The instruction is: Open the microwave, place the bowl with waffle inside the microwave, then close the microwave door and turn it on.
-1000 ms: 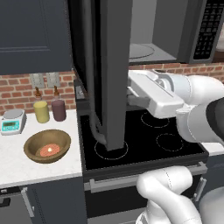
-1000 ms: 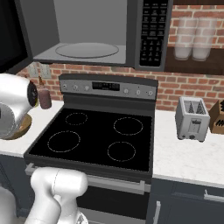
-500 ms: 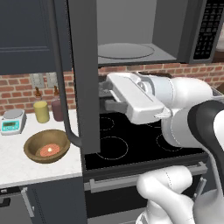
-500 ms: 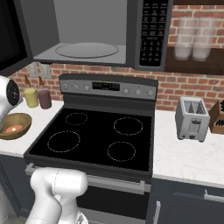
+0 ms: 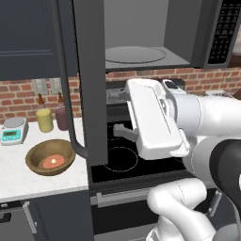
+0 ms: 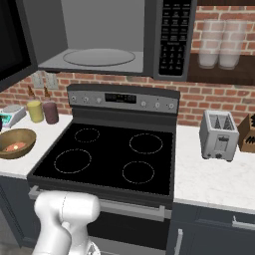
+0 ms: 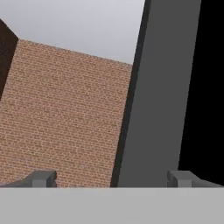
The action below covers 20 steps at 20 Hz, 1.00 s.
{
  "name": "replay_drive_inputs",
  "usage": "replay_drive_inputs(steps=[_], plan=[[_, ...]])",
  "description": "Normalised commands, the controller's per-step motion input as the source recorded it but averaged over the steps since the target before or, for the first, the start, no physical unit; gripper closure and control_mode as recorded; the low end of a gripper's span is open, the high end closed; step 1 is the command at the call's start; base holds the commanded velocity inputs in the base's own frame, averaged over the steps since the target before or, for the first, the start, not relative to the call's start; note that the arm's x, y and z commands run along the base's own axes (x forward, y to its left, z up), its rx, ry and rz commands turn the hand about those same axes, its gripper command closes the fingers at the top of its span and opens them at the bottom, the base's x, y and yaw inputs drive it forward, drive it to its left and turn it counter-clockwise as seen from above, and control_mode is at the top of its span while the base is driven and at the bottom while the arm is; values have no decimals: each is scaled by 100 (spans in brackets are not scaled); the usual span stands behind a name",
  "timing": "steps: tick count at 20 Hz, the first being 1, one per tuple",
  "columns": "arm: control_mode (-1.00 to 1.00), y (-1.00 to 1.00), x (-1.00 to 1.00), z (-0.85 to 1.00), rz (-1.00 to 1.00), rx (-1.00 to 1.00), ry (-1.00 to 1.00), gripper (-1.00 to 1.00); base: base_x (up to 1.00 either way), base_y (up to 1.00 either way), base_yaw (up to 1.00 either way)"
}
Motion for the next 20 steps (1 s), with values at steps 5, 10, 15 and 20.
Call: replay_drive_inputs(steps=[5,10,15,20], plan=[[-100,-12,-36,0,-22,0,-14,-100,0,0,0],[-100,-61,11,0,-30,4,10,-100,0,0,0],[-100,-83,23,3,-34,11,32,-100,0,0,0],[-100,-73,1,6,-28,15,26,-100,0,0,0]])
